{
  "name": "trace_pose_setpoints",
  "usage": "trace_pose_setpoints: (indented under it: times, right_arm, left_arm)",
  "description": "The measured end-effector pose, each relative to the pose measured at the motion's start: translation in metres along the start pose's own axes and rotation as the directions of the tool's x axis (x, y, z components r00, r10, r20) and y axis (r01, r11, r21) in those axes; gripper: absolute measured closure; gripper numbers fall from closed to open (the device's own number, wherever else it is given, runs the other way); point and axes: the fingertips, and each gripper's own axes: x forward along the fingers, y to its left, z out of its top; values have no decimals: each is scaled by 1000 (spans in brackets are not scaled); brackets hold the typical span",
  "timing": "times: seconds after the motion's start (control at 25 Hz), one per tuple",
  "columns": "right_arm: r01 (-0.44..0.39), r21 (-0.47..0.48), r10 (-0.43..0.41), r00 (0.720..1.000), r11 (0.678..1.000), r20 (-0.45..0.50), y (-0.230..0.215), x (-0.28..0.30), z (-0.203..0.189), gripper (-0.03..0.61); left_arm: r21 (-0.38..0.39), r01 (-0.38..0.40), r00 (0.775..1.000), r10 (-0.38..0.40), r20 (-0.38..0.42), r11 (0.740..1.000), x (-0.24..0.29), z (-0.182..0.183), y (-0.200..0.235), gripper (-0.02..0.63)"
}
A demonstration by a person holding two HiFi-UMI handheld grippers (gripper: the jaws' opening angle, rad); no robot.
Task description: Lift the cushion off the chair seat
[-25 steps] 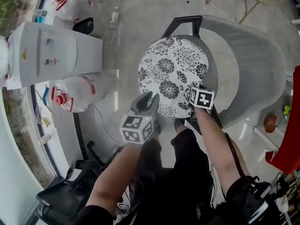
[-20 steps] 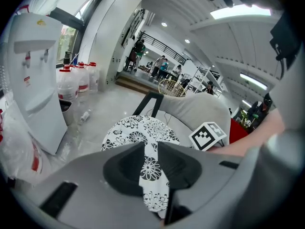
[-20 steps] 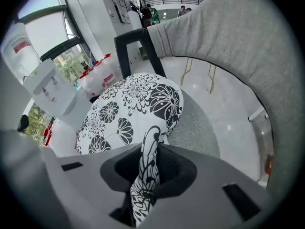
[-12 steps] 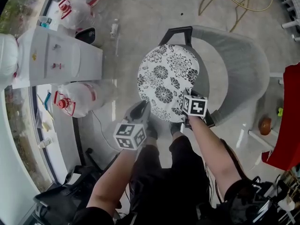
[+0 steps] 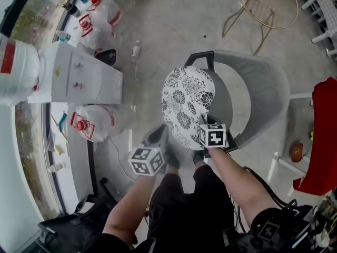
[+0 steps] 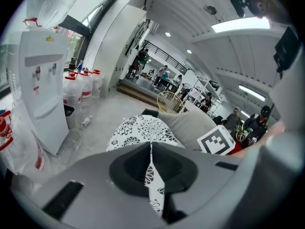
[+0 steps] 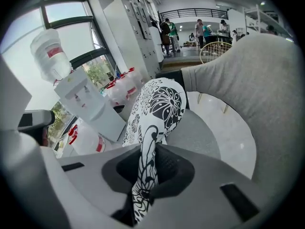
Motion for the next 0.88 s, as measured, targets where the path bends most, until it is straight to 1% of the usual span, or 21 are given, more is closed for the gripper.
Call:
trace_pose_setpoints:
  times: [0.12,0.36,0.52,0.64,0.8,0.88]
  right_arm:
    - [-9,-30,10,1000,1000,24,14,-14,14,532]
    - [-22,-126,33,995,992,91,34,-52,45,535]
    - [-16,-159,40,988,987,151,44,-76,66,535]
    - [-9,-166,41,981,986,188,46,-93,82,535]
    - [7,-183,34,974,983,223,48,-119,101,537]
    - [11,-188,33,972,982,231,51,-132,109,539]
  left_arm:
    - [5,6,1000,-6,28,1000,-11,16,-2,603]
    - [51,20,997,-24,79,998,-33,51,-13,604]
    - [75,39,993,-47,112,996,-48,71,-18,604]
    - [100,41,989,-54,138,994,-60,86,-25,606]
    - [97,32,981,-50,186,995,-79,107,-36,604]
    - [106,29,976,-51,213,994,-86,120,-42,604]
